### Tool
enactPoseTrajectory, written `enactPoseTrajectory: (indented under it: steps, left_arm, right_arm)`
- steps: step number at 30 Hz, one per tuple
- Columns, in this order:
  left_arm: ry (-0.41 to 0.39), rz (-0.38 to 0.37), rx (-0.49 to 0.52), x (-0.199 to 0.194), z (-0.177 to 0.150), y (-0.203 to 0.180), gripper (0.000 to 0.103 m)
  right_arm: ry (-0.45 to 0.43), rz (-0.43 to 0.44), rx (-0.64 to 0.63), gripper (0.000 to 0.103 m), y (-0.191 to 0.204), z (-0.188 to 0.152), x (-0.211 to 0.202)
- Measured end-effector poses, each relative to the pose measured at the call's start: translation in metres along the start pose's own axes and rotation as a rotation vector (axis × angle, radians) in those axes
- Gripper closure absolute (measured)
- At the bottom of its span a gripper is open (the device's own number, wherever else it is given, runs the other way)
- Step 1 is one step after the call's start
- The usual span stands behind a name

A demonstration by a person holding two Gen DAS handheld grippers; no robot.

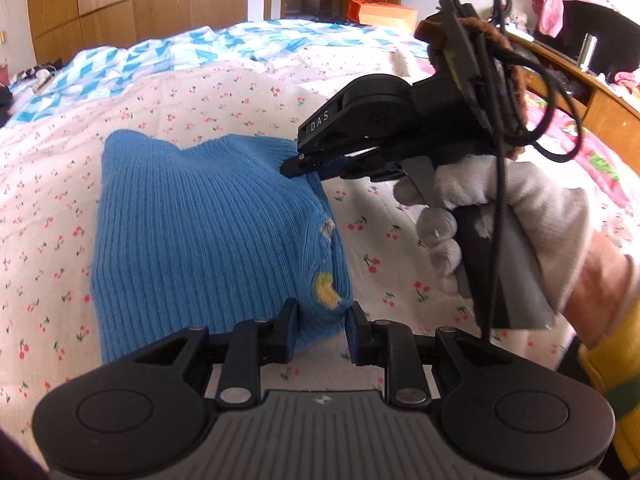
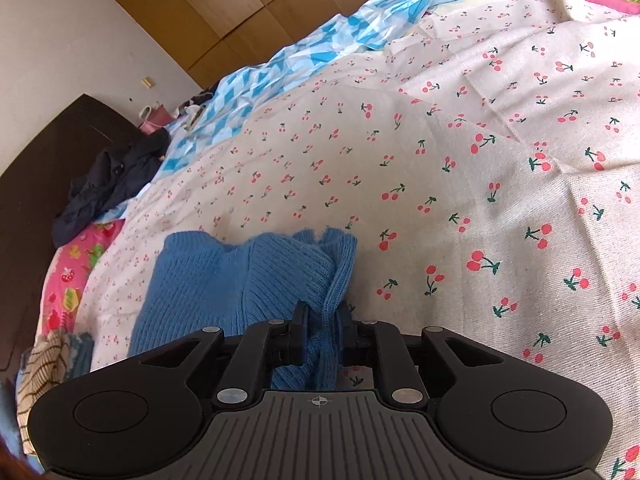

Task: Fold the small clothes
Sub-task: 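Fold the lifted edge over the sweater body with both grippers, then open both grippers to release the folded sweater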

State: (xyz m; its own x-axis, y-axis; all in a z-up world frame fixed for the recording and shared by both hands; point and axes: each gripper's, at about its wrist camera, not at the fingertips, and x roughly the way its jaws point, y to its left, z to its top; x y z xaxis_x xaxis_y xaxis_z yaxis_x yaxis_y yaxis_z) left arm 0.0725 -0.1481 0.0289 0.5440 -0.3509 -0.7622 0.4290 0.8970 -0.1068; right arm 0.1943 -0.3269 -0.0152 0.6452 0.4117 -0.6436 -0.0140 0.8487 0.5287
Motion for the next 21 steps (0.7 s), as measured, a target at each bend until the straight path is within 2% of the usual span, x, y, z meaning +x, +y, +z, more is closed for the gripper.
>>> enactPoseTrajectory:
  steps: [4, 9, 12, 16, 19, 21]
  left_arm:
    - [0.000, -0.034, 0.002, -0.017, -0.005, 0.003, 0.073]
    - [-0.051, -0.018, -0.044, -0.040, -0.006, 0.022, 0.071]
    - [-0.091, 0.029, -0.089, -0.044, -0.001, 0.042, 0.067]
    - [-0.115, 0.072, -0.205, -0.040, 0.008, 0.074, 0.066]
    - [-0.111, 0.141, -0.235, -0.032, 0.011, 0.089, 0.066]
    - [-0.091, 0.155, -0.246, -0.024, 0.010, 0.096, 0.066]
  right_arm:
    - [-0.026, -0.013, -0.020, 0.087, 0.007, 0.000, -0.012]
    - [-0.111, -0.067, -0.096, 0.087, 0.026, -0.010, -0.039]
    - [-0.136, -0.006, -0.142, 0.086, 0.045, -0.024, -0.054]
    - [-0.099, 0.067, -0.195, 0.087, 0.067, -0.041, -0.056]
    - [-0.043, 0.042, -0.222, 0.087, 0.070, -0.054, -0.047]
    - [0.002, -0.017, -0.227, 0.090, 0.064, -0.065, -0.038]
